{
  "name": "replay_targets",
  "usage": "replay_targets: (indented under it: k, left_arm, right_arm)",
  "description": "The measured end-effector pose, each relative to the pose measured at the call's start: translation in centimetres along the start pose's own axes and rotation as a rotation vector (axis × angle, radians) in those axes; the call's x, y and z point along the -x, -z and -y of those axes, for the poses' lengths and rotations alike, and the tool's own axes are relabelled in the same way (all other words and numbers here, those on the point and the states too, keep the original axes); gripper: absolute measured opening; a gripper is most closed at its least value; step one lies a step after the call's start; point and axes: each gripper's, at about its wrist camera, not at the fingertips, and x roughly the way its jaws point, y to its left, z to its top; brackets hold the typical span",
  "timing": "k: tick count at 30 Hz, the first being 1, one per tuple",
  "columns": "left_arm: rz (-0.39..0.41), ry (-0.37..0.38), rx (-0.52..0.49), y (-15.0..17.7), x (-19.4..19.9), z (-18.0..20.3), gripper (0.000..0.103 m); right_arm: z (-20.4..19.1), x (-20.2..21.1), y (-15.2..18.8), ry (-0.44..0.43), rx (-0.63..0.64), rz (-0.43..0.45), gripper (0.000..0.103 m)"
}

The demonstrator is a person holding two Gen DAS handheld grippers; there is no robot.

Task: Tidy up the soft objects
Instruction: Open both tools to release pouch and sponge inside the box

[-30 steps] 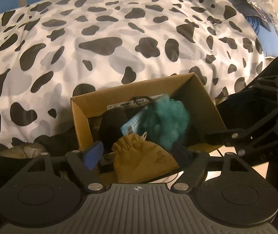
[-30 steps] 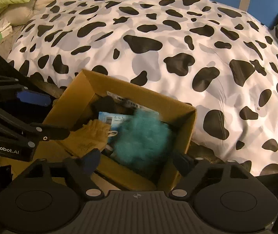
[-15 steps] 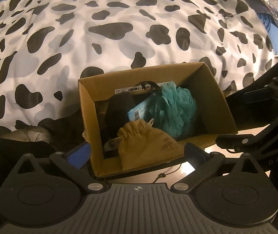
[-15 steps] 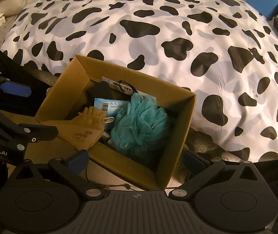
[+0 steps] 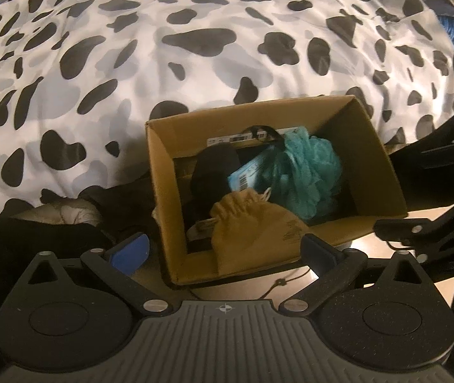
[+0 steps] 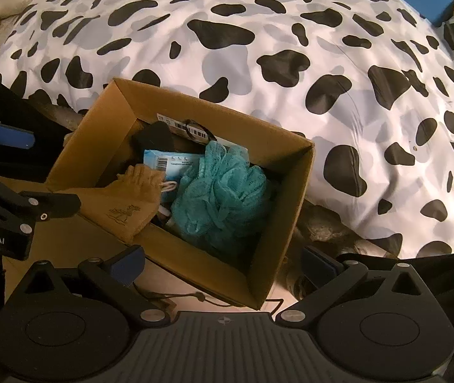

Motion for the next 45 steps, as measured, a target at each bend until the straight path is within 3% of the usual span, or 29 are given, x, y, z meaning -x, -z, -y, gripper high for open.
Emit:
replay_targets:
  k: [9, 17, 45]
  left_arm:
    - [-0.025, -0.061, 0.065, -0.2, -0.2, -1.1, 0.103]
    - [-0.028, -0.069, 0.096, -0.3, -0.1, -1.6, 0.103]
    - [-0.037, -0.085, 0.076, -0.4, -0.3, -1.4, 0.103]
  right_arm:
    - [0.5, -0.1, 0.1, 0.004, -0.036, -0.025, 0.103]
    - [1.0, -0.5, 0.0, 0.026, -0.072, -0.048, 0.103]
    - [0.9, -0.8, 0.0, 0.036, -0.064, -0.065, 0.103]
